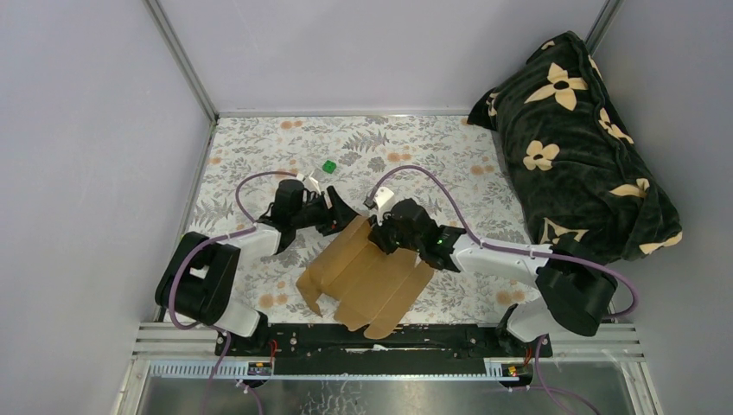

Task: Fold the paper box
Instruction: Fold the paper box at the center of the board.

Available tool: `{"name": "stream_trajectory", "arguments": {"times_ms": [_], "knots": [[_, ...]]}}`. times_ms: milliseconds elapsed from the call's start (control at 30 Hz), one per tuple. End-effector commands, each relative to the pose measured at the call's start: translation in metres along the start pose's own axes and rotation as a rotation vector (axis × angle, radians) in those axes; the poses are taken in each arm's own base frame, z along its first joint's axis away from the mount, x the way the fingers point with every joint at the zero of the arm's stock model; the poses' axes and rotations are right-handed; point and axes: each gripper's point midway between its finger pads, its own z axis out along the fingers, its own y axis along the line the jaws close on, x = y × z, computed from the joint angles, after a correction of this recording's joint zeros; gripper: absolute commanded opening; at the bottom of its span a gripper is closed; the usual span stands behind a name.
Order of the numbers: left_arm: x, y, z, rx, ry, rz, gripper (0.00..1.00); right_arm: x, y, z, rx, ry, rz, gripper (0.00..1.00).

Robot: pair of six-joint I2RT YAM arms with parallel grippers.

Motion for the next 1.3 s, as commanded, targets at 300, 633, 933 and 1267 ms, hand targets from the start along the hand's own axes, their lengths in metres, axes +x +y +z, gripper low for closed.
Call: {"name": "stream_trajectory", "arguments": {"times_ms": [300, 633, 933, 1267], "knots": [[0.007, -0.028, 0.005, 0.112, 0.010, 0.076, 0.71, -0.029, -0.007, 0.014, 0.075, 0.025, -0.006, 0.06], [0.010, 0.032, -0.013, -0.102, -0.006, 0.015, 0.70, 0.000, 0.004, -0.045, 0.005, 0.407, -0.061, 0.08], [0.000, 0.015, -0.012, -0.043, -0.036, 0.034, 0.70, 0.074, -0.005, -0.078, -0.004, 0.853, -0.109, 0.13], [0.012, -0.011, 0.001, 0.053, 0.019, 0.069, 0.70, 0.081, -0.019, -0.042, 0.041, 0.926, -0.157, 0.21]]}}
